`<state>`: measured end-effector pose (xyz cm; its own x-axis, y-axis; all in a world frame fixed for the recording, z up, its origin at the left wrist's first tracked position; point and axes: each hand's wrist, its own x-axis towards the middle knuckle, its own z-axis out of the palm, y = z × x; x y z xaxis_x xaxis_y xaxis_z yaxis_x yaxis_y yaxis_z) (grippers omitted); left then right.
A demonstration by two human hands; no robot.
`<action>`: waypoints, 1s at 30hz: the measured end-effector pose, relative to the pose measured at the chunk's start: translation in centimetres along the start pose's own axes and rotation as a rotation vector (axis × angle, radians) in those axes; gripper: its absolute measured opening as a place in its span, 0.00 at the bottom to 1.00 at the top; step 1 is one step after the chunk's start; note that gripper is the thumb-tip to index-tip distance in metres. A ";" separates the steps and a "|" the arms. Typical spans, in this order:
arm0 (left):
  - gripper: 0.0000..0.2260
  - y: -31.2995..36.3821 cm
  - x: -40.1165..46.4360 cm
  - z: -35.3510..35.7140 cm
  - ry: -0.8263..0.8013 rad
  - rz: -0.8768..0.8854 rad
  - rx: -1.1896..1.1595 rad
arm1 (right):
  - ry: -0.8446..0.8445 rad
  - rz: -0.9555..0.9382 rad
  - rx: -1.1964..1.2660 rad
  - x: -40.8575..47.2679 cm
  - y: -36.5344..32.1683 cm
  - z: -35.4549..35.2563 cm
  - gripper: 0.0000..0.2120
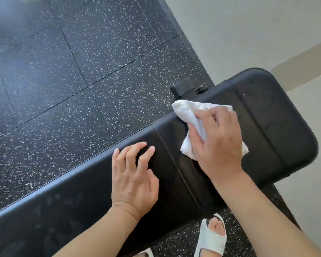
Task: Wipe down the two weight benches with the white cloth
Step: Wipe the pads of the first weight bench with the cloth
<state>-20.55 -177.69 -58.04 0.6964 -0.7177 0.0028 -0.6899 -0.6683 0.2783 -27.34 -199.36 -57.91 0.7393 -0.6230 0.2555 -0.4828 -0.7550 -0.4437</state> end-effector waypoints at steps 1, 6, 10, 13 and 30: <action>0.24 0.0 0.0 0.0 0.008 0.002 0.003 | -0.011 0.015 -0.002 -0.7 -1.0 0.3 0.11; 0.23 0.3 0.1 0.0 0.007 0.023 0.016 | -0.047 -0.037 0.047 -4.5 -4.1 0.2 0.11; 0.23 0.2 -0.1 0.1 0.021 0.014 0.018 | 0.013 -0.013 0.054 -5.6 -0.8 -2.0 0.10; 0.24 0.1 0.0 0.2 0.034 0.031 0.012 | 0.146 0.190 -0.014 -6.4 3.3 -3.9 0.10; 0.23 -0.2 -0.4 0.6 0.092 0.035 -0.036 | 0.185 0.386 -0.111 -6.6 4.2 -5.2 0.14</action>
<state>-20.81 -177.35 -58.71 0.6883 -0.7184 0.1007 -0.7077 -0.6345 0.3106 -36.75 -199.50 -57.01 0.4032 -0.8822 0.2432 -0.7621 -0.4708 -0.4444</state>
